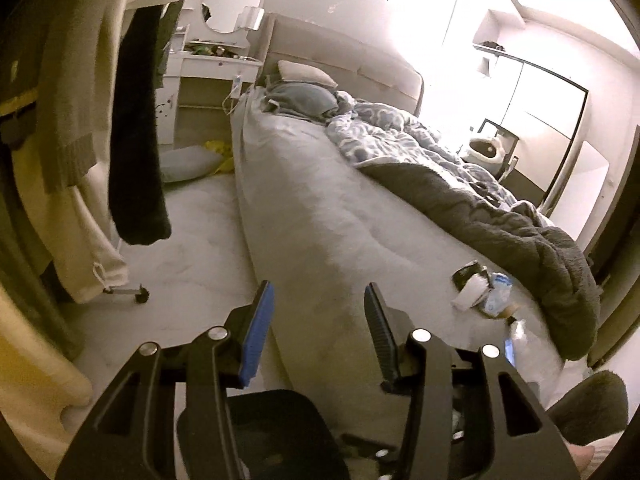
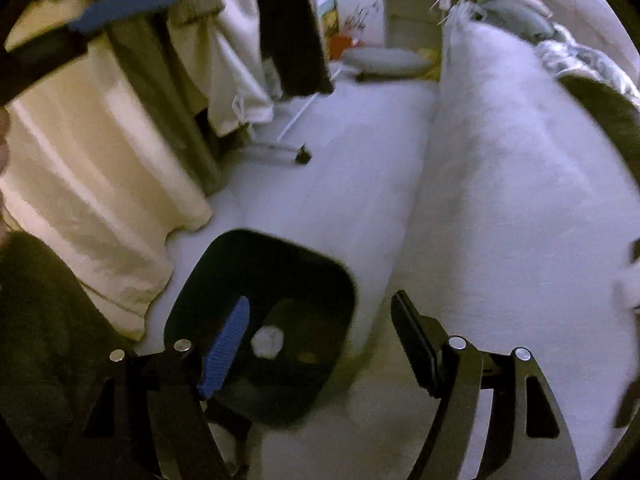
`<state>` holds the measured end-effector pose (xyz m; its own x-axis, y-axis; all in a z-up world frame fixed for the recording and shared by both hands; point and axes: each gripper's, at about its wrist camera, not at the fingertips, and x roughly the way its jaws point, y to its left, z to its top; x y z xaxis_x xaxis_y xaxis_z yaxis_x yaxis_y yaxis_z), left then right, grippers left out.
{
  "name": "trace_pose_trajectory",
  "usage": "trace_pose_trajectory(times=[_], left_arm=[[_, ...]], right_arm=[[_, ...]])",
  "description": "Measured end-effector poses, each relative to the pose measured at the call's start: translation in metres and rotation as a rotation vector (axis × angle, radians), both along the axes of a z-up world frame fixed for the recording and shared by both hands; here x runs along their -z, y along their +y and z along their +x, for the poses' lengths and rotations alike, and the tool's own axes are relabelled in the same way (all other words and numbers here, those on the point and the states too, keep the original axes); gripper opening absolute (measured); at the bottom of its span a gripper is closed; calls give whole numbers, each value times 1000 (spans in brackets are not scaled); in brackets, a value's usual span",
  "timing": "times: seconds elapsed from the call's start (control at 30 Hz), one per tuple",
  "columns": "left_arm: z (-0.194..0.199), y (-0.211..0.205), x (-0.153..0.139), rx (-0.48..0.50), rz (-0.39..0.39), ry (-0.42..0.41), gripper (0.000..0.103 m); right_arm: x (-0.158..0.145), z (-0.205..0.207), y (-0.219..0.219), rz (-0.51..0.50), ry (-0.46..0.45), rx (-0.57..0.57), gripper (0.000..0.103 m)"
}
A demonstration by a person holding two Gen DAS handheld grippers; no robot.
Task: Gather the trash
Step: 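Grasp the bubble-wrap roll on the bed with the right gripper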
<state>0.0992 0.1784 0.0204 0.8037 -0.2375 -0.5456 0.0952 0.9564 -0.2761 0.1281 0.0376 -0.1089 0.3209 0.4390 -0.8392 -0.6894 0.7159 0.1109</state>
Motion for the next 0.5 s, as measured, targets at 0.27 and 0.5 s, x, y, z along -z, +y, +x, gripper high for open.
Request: trace_pose_trajectory(times=[0.27, 0.5], left_arm=[[15, -38, -8, 67, 44, -24, 57], [28, -89, -13, 181, 110, -67, 69]], right_arm=[[-40, 8, -71, 36, -111, 100, 74], [-61, 18, -137, 80, -161, 218, 76]])
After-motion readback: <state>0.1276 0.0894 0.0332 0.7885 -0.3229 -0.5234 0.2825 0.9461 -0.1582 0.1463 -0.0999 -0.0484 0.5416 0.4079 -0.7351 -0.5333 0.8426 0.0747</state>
